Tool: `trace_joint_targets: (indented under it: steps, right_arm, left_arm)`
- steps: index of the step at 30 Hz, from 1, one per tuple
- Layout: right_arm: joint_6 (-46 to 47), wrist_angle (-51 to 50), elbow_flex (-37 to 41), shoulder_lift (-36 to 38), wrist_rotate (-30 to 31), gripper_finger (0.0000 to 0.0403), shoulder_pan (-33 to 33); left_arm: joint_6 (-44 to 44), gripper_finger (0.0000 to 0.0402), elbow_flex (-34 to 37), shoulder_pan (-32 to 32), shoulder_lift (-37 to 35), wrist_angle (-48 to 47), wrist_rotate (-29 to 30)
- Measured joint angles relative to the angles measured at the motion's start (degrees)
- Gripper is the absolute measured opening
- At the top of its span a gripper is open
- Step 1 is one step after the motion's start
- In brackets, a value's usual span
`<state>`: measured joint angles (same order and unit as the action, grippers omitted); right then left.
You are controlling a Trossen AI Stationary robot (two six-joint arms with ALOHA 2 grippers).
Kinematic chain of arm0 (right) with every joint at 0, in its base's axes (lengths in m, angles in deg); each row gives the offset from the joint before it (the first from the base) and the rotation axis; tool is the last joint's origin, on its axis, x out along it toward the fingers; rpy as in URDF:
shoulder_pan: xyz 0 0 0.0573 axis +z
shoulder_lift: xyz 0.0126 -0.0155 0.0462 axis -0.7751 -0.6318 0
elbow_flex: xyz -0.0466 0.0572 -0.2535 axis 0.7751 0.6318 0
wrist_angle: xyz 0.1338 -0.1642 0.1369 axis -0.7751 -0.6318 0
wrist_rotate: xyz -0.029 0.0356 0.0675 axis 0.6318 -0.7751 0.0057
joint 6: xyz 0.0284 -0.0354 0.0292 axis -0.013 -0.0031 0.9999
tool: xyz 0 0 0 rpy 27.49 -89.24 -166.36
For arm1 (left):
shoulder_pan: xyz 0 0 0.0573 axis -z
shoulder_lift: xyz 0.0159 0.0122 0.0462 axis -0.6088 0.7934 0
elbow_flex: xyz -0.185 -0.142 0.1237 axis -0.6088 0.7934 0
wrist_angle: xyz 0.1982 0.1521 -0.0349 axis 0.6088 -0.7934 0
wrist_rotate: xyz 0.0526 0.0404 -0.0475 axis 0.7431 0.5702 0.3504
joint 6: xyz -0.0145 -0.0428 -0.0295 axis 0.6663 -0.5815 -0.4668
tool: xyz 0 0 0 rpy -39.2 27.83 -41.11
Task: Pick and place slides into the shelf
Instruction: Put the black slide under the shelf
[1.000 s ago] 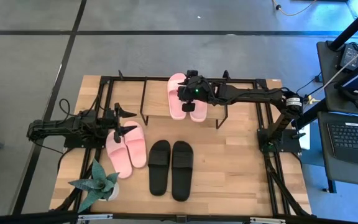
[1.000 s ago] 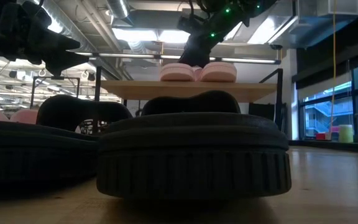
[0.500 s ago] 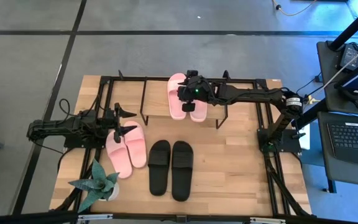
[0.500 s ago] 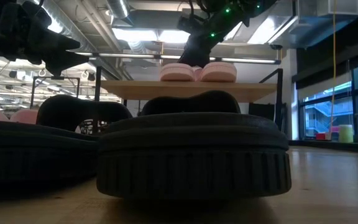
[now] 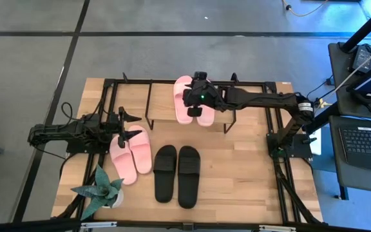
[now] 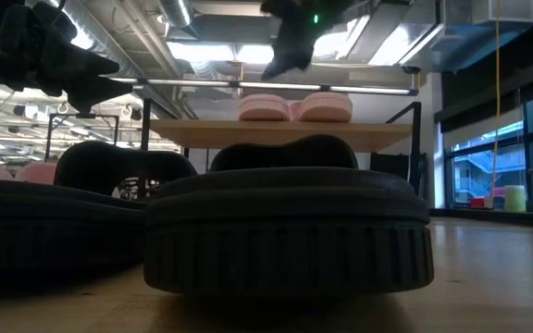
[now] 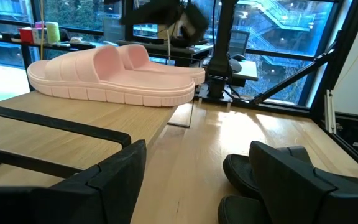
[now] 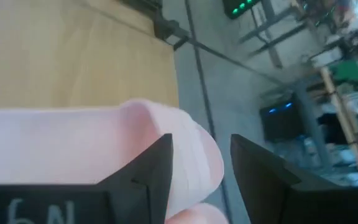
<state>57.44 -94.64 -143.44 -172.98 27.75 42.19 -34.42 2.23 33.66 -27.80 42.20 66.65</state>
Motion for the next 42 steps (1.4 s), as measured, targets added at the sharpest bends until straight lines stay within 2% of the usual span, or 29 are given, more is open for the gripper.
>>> trace_joint_targets:
  steps: [2, 6, 11, 17, 24, 29, 34, 42]
  right_arm:
    - [3.38, -5.83, -2.98, 0.09, -0.26, 0.0162, 1.90]
    - [8.20, -17.49, -6.62, 0.09, -5.07, 0.0162, 6.90]
    - [14.03, -22.26, -6.02, 0.09, -6.15, 0.0162, 14.26]
    - [16.92, -20.61, -0.84, 0.05, -6.13, 0.0162, 21.26]
    - [17.94, -15.81, 6.22, -0.02, -6.14, 0.0162, 25.96]
    - [18.36, -6.78, 10.78, -0.02, -6.25, 0.0162, 27.45]
    - [18.96, -3.86, 13.27, -0.04, -6.23, 0.0162, 28.33]
    - [26.84, -0.75, 13.94, -0.04, -6.24, 0.0162, 29.14]
  left_arm:
    - [0.02, 0.0276, 0.00, 0.00, 0.00, 0.00, 0.00]
    - [0.02, 0.0276, 0.00, -0.02, 0.00, 0.00, 0.00]
    - [0.02, 0.0276, 0.00, -0.01, 0.00, 0.01, -0.01]
    - [0.02, 0.0276, 0.00, 0.00, 0.00, 0.02, 0.00]
    - [0.03, 0.0276, 0.00, -0.01, 0.00, 0.02, -0.02]
    - [0.02, 0.0276, 0.00, -0.02, 0.00, 0.03, -0.02]
    - [0.02, 0.0276, 0.00, 0.00, 0.00, 0.04, 0.00]
    - [0.04, 0.0276, 0.00, -0.02, 0.00, 0.04, -0.02]
